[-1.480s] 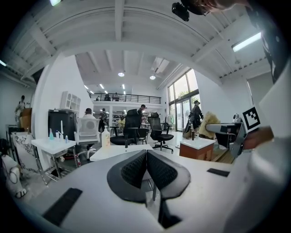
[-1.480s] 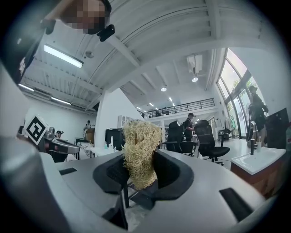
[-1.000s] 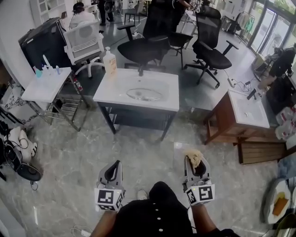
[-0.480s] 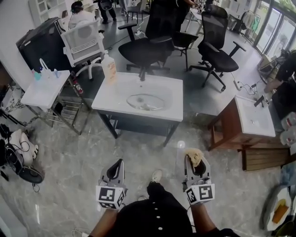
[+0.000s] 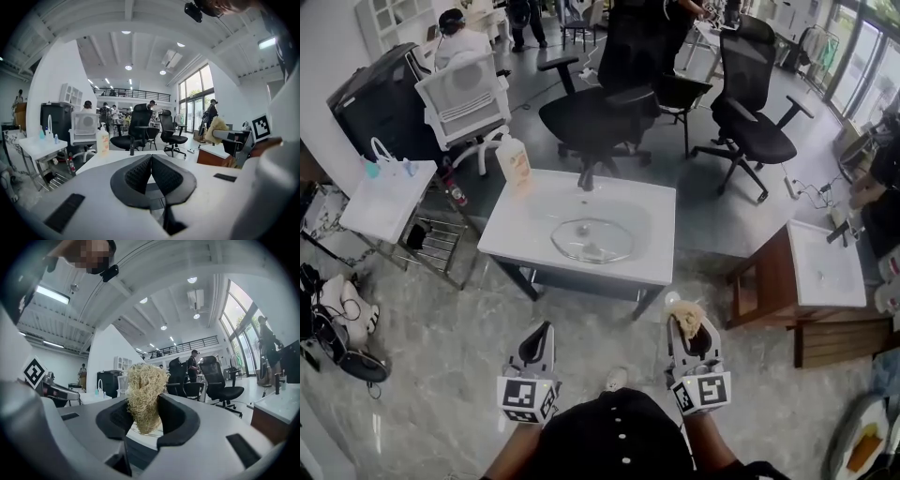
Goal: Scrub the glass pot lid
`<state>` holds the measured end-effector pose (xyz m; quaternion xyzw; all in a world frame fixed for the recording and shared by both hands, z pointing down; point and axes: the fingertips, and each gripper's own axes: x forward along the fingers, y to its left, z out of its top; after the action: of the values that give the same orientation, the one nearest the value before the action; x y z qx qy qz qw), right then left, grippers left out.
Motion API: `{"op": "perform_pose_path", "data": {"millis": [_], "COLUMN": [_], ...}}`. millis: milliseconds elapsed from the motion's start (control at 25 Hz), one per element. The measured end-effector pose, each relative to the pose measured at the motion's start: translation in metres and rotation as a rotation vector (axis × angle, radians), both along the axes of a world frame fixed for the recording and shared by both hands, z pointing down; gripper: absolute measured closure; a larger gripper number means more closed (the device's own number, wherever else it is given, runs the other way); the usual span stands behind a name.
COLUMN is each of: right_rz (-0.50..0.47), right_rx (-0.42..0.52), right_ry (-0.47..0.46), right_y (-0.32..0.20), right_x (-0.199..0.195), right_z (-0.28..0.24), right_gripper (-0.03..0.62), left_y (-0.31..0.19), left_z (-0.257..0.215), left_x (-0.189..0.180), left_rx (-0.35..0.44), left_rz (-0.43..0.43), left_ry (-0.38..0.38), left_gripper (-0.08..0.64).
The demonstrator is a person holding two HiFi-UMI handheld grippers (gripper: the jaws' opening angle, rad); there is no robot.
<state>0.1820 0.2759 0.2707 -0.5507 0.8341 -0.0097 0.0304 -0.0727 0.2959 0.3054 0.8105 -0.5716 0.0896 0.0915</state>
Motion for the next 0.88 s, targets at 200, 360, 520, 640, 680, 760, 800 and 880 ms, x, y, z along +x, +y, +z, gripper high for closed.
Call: {"op": "perform_pose_path", "data": {"millis": [200,360,520,640,680,760,800,880], "right_rz": [-0.013,-0.013,-0.017,-0.015,-0.011,0.004,0.013,0.027], "right_rx": [0.012,-0.006,-0.026,-0.036,-0.038,-0.04,-0.04,-0.036], "right_ry": [-0.011,-0.016,-0.003,0.009,0.012,0.022,0.027,0.035], "right_y": [-0.039,-0.062,-0.081,-0.097,-0.104,-0.119,-0.127,-0.144], "right_x": [0.014,0.022,0.023,0.021,0.02,0.022,0.023,0.024], "right_z": [-0.005,0.0,0.004,0.009,0.01,0.011,0.01,0.006], "right_gripper": [0.446,0.446,0.446,0.446,0.446,0.446,0.446,0.446], "left_y": [-0.034,-0.051,-0.066,-0.083,-0.091,-0.11,-0.12,-0.141], "left_z": [0.004,0.01,0.018,0.027,0.03,0.032,0.032,0.028], "left_x": [0.015,0.025,0.025,0.02,0.018,0.016,0.017,0.018], "left_rx": [-0.01,-0.033,-0.064,-0.078,-0.08,-0.078,-0.075,-0.065], "left_rz": [-0.004,-0.003,-0.001,0.0,0.002,0.009,0.014,0.029], "left_ry": [-0.002,0.003,0.011,0.018,0.02,0.028,0.035,0.047], "left_gripper": [0.532,0.532,0.532,0.534,0.532,0.532,0.532,0.532]}}
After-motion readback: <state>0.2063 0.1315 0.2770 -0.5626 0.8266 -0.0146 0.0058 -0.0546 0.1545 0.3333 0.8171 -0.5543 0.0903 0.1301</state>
